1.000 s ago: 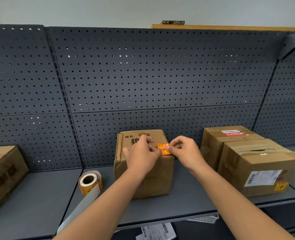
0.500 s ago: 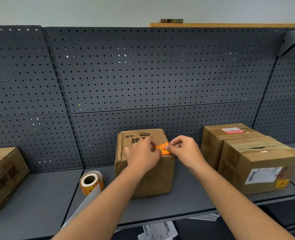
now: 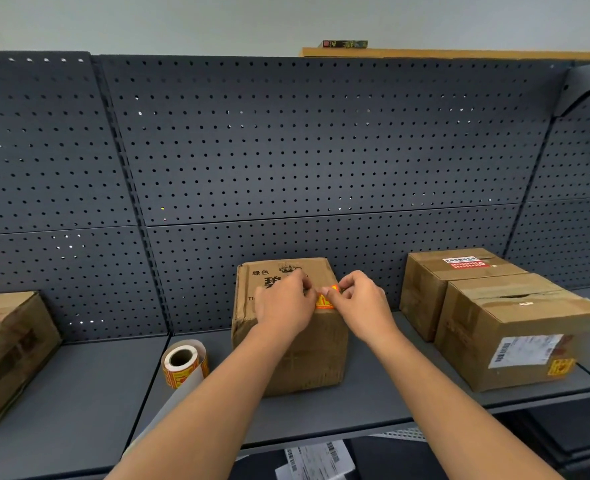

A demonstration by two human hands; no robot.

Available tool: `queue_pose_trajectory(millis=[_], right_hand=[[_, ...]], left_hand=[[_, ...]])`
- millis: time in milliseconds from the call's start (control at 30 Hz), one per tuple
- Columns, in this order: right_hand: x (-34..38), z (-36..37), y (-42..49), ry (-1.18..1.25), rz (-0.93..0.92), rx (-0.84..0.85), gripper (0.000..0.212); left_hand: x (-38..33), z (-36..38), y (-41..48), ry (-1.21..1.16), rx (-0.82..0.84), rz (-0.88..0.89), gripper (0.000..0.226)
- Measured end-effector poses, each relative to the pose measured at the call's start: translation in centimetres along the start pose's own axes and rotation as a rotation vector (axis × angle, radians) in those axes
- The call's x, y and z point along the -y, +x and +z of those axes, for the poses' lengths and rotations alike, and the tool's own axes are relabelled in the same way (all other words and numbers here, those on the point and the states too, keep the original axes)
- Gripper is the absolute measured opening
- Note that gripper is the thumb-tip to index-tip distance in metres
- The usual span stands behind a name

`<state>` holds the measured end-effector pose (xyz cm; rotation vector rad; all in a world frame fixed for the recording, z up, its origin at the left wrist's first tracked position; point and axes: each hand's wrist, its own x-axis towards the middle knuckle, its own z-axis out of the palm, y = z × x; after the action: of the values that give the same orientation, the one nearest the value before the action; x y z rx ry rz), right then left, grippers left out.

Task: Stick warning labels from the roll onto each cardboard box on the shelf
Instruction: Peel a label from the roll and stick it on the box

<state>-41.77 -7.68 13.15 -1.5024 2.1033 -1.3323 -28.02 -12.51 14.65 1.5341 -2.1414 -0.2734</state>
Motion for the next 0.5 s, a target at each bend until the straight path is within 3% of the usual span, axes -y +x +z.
queue_pose_trajectory(millis=[333, 500], right_hand=[[-0.39, 0.45, -0.20, -0.049, -0.058, -0.024, 0.027], [-0.34, 0.72, 0.19, -0.073, -0.077, -0.026, 0.025]], left_hand=[[0.42, 0.82, -0.40, 0.041, -0.067, 0.055, 0.022], [0.87, 0.63, -0.24, 0.030, -0.014, 0.064, 0.034]])
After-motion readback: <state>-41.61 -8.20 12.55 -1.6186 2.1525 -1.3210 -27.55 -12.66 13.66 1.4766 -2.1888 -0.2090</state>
